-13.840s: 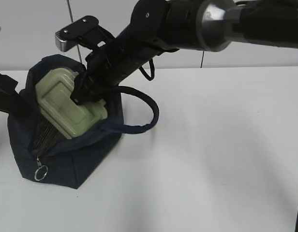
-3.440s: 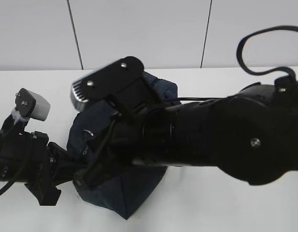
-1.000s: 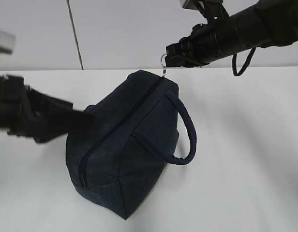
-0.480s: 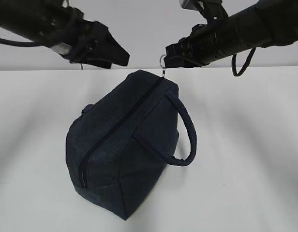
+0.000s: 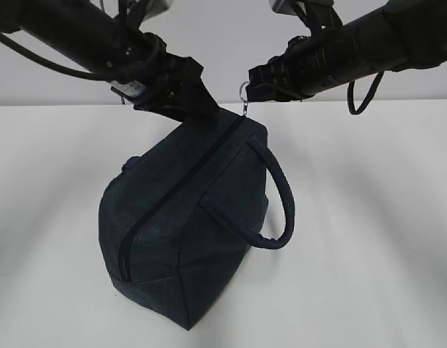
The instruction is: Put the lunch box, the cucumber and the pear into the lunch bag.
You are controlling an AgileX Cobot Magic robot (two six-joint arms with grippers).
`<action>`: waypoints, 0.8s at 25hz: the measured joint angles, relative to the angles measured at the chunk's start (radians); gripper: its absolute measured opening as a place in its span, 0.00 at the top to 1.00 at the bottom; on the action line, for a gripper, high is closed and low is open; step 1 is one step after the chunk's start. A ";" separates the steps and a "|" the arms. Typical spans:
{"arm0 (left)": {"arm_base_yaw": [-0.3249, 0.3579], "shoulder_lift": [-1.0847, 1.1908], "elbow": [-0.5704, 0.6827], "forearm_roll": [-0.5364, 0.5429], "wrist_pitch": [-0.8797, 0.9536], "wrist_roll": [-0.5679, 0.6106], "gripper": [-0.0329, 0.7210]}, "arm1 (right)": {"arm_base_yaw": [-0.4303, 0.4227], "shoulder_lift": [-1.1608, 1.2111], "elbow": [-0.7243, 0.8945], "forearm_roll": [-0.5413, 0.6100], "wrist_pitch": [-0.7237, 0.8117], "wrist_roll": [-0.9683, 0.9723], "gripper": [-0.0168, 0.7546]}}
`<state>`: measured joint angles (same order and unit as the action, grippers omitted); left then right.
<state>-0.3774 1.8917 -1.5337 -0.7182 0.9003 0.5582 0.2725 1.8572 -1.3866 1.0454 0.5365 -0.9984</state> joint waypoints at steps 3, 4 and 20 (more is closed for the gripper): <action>-0.005 0.030 0.000 0.019 -0.011 -0.021 0.52 | 0.000 0.003 0.000 0.004 0.000 0.000 0.97; -0.005 0.033 0.000 0.023 -0.018 -0.026 0.58 | 0.000 0.003 0.000 0.004 0.000 0.000 0.97; -0.007 -0.014 0.001 0.053 -0.041 0.042 0.93 | -0.008 0.126 0.000 0.112 -0.057 -0.010 0.97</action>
<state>-0.3846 1.8777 -1.5328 -0.6647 0.8590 0.5998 0.2641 1.9834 -1.3866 1.1570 0.4796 -1.0080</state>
